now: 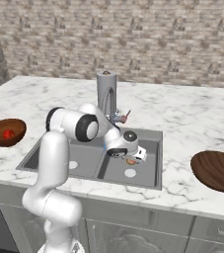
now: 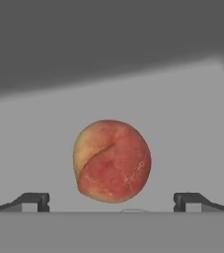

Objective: Pick the tomatos from the sink and place them in one bowl. Place the peach in the other bowl. Then turn off the sink faucet.

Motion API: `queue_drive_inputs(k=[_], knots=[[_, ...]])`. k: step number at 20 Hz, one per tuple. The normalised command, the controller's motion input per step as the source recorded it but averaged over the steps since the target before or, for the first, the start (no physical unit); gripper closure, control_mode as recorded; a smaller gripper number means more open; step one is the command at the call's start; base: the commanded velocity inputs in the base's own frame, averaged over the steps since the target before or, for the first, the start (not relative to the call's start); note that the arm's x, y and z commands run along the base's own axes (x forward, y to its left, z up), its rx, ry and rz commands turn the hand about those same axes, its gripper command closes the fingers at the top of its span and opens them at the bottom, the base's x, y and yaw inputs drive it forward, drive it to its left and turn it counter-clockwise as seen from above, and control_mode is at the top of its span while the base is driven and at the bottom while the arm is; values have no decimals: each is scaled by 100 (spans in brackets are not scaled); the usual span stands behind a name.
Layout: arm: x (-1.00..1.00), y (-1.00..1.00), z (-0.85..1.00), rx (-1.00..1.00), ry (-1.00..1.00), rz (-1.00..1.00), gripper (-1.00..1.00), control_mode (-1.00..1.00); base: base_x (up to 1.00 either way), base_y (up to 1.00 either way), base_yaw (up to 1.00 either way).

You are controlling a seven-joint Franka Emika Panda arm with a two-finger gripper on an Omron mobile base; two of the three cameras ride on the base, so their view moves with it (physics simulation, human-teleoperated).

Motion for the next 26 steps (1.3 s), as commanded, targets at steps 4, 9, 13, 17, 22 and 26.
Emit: queue_drive_inputs(k=[4,9,13,17,22,26], knots=[[20,0,-14,0,0,0,-100,-100,0,0,0],[19,0,-15,0,0,0,-100,-100,0,0,0],[26,0,-18,0,-1,0,-100,-100,0,0,0],[28,0,-16,0,-1,0,-100,-100,0,0,0],[19,0,-15,0,0,0,100,-100,0,0,0],[3,0,-4,0,0,0,100,-100,0,0,0]])
